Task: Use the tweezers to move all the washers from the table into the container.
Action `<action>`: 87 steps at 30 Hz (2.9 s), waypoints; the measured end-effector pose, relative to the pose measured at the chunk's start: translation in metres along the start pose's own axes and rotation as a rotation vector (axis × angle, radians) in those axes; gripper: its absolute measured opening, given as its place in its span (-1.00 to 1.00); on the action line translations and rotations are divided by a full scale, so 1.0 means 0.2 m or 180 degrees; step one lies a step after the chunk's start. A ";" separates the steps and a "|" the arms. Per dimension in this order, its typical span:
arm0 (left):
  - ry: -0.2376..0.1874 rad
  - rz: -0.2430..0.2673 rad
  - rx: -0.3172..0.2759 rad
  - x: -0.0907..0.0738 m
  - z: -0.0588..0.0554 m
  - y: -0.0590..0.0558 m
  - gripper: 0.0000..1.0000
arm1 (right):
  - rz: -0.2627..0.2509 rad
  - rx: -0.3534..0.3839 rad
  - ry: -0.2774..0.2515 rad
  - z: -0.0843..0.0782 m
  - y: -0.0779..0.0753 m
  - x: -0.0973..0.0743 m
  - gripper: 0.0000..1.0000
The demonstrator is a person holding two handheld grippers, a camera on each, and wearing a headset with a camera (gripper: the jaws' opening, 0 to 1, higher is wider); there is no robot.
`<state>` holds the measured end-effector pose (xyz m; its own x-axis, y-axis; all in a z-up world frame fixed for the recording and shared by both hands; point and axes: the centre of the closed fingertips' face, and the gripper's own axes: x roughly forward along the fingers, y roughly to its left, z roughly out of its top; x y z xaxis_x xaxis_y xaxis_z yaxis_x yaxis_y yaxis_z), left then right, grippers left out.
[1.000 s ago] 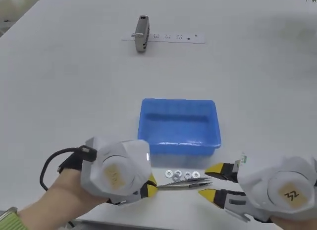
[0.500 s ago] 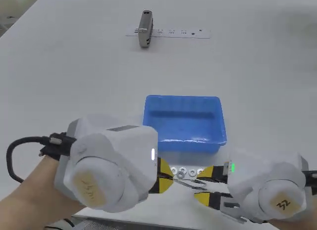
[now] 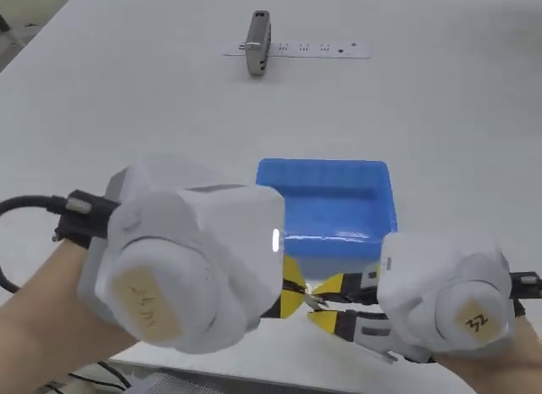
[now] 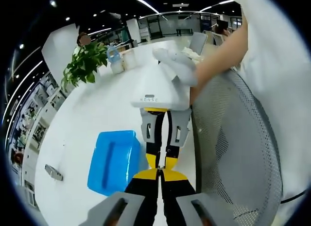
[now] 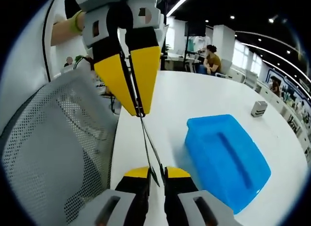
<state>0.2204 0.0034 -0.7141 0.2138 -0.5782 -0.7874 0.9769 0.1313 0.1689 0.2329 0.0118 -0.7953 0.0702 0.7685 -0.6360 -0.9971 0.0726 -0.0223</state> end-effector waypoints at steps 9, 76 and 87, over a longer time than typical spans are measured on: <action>0.0103 -0.0099 -0.0008 0.03 -0.01 0.04 -1.00 | 0.0053 0.0147 -0.0059 0.00 -0.03 0.04 -0.85; -0.1526 0.2105 -0.2148 -0.26 -0.25 0.23 0.60 | -0.1056 0.1636 -0.0608 0.08 -0.64 -0.35 -0.95; -0.1584 0.2215 -0.2255 -0.28 -0.27 0.25 0.83 | -0.1092 0.1464 -0.0471 0.01 -0.65 -0.24 -0.95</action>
<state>0.2569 0.0861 -0.6939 0.8479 -0.4373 -0.2996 0.4526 0.8915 -0.0205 0.3601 -0.0329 -0.7612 0.4226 0.7305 -0.5364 -0.8040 0.5753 0.1500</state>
